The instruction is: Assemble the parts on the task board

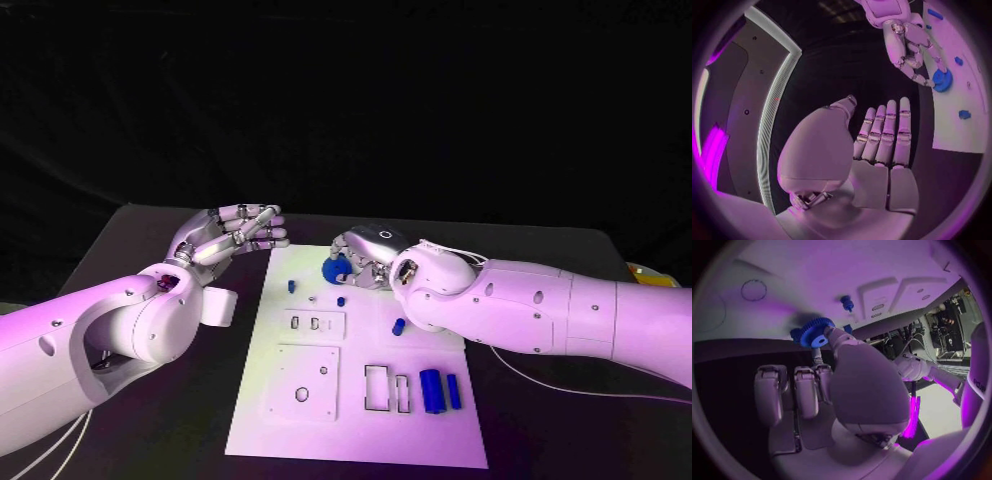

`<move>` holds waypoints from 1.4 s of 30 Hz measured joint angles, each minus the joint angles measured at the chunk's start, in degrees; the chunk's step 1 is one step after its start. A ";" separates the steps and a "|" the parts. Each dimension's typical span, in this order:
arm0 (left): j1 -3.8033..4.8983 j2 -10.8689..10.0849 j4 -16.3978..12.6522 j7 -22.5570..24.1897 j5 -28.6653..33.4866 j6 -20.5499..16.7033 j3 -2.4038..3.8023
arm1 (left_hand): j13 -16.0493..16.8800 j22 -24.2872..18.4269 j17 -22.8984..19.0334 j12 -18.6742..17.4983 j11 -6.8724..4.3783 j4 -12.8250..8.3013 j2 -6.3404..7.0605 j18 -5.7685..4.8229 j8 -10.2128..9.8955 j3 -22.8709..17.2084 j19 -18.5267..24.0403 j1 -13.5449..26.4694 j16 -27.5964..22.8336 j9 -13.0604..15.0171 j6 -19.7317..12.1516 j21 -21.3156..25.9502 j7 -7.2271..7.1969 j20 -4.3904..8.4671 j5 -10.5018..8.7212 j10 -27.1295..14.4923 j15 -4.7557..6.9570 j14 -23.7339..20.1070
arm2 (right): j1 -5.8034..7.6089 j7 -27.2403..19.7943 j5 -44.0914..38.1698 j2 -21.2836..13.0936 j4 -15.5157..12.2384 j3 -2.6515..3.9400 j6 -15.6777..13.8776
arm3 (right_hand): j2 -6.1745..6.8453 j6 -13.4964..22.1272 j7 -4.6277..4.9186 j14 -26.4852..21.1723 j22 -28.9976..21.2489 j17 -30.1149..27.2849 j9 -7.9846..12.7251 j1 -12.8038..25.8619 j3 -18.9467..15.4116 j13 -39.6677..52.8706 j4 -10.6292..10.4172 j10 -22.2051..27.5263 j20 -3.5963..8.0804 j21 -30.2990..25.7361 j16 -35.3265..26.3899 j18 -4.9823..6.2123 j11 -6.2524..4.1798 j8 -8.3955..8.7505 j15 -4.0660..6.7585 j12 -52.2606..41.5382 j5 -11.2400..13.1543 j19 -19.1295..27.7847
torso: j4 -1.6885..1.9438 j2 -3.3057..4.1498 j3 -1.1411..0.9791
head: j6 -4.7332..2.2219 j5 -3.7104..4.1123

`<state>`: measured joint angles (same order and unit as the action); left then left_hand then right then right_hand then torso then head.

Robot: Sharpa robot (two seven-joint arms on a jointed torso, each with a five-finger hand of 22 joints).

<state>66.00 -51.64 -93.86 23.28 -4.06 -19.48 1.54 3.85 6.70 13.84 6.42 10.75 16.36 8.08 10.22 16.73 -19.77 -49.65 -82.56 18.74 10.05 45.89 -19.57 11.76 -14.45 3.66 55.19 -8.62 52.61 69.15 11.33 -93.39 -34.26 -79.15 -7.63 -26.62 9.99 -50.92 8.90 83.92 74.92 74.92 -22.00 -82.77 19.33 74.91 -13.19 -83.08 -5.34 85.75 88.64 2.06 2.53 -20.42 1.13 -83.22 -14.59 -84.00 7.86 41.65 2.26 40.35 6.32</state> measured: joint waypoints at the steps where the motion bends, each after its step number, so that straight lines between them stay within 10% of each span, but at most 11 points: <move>1: 0.00 0.00 0.00 0.00 0.00 0.00 0.00 | 0.00 0.00 0.00 0.00 0.00 0.00 0.00 0.00 0.00 0.00 0.00 0.00 0.00 0.00 0.00 0.00 0.00 0.00 0.00 0.00 0.00 0.00 | -0.01 0.00 0.01 0.11 0.14 0.00 0.07 | 0.15 0.00 0.00 0.00 0.00 0.00 0.00 0.15 0.00 0.00 0.00 0.00 0.00 0.00 0.00 0.00 0.00 0.00 0.00 0.00 0.00 0.00 | 0.00 -0.01 0.00 | 0.01 0.00; 13: 0.00 0.00 0.02 -0.03 0.00 0.00 0.00 | 0.00 0.00 -0.01 0.00 0.00 0.00 0.00 0.00 0.00 0.00 0.00 0.00 0.00 0.01 0.00 0.00 0.00 0.00 0.00 0.00 0.00 0.00 | -0.23 0.00 0.12 1.21 1.77 -0.01 0.79 | 1.20 0.00 0.00 0.00 -0.01 0.00 0.00 1.21 1.05 -0.01 -0.09 1.19 0.00 0.00 0.00 0.04 0.62 0.06 0.00 1.48 0.74 0.00 | -0.02 0.00 -0.03 | 0.13 -0.12; 22: 0.00 0.00 0.06 -0.07 0.00 0.00 0.00 | 0.00 -0.05 -0.01 0.00 0.00 0.00 0.00 0.00 0.00 0.00 0.00 0.00 0.00 0.01 0.00 0.00 0.00 0.00 0.00 0.00 0.00 0.00 | -0.43 0.00 0.27 1.54 2.50 -0.13 1.45 | 2.52 3.95 1.01 0.01 -0.01 0.00 -0.64 6.51 -0.41 -0.01 -1.79 3.20 -1.46 -0.45 0.00 0.08 2.57 5.40 -1.67 3.27 3.10 0.01 | -0.04 0.01 -0.07 | 0.01 -0.07; 30: 0.00 -0.01 0.10 -0.12 0.00 0.00 0.00 | 0.00 -0.05 0.05 -0.18 0.00 0.00 0.00 0.00 0.00 0.00 0.00 0.00 -0.22 -0.05 0.00 0.22 0.00 0.00 0.00 0.00 0.00 0.00 | -0.35 0.02 0.86 1.40 2.58 -0.09 2.79 | -0.72 3.96 1.01 -0.01 -0.02 -0.01 -1.40 18.49 -6.14 0.01 -3.56 3.39 -1.45 -0.45 0.25 0.08 2.77 7.01 -2.07 3.27 -6.94 0.01 | -0.04 0.00 -0.07 | -0.02 0.05; 42: 0.00 -0.07 0.14 -0.29 0.00 -0.01 0.00 | 0.00 -0.04 0.05 -0.23 0.00 0.00 0.00 0.00 0.00 0.00 0.00 0.00 -0.22 -0.05 0.00 0.22 0.00 0.00 0.00 0.00 0.00 0.00 | -0.40 0.35 1.29 0.73 2.63 -0.14 4.47 | -1.09 3.42 1.53 -0.01 0.03 -0.01 -1.64 19.00 -6.14 0.03 -3.56 3.39 -1.45 -0.45 0.24 0.08 2.77 7.04 -2.07 3.26 -7.28 0.01 | -0.08 0.01 -0.10 | 0.00 0.09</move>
<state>66.00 -51.70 -93.72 23.00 -4.06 -19.49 1.54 3.85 6.66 13.89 6.19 10.75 16.36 8.08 10.22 16.73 -19.77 -49.65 -82.56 18.52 9.99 45.89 -19.36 11.76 -14.45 3.66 55.19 -8.61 52.62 68.76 11.68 -92.10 -33.53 -76.52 -7.78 -22.15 8.90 -47.50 10.43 83.92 74.95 74.91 -23.64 -63.78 13.19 74.95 -16.75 -79.69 -6.79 85.30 88.88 2.14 5.29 -13.38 -0.93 -79.95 -21.87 -83.99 7.78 41.67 2.16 40.35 6.41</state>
